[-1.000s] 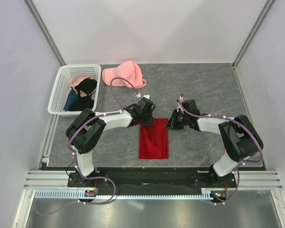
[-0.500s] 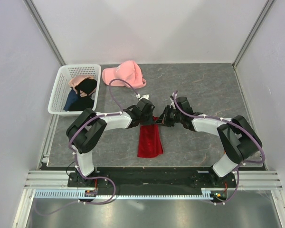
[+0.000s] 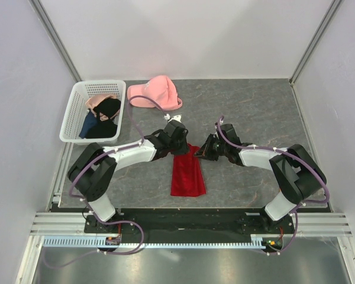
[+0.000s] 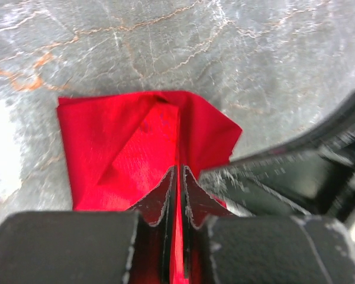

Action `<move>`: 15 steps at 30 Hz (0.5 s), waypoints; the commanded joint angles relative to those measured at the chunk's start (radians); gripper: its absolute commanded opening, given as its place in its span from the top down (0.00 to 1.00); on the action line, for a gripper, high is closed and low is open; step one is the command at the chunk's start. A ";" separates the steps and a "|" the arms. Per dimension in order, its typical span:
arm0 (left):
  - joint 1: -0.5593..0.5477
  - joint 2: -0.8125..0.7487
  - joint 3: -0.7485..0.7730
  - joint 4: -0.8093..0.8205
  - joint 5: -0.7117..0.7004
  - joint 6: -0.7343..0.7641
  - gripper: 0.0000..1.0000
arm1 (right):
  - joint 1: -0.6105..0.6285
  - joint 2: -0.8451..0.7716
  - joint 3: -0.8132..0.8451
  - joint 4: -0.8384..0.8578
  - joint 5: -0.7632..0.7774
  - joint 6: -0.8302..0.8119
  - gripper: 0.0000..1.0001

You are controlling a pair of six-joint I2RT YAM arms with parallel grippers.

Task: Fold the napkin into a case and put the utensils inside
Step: Fold the 2/3-rectangle-folded napkin at the center of the board.

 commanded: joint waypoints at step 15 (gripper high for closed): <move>-0.011 0.075 -0.117 0.082 -0.014 -0.044 0.92 | 0.057 -0.025 0.101 -0.106 0.089 -0.019 1.00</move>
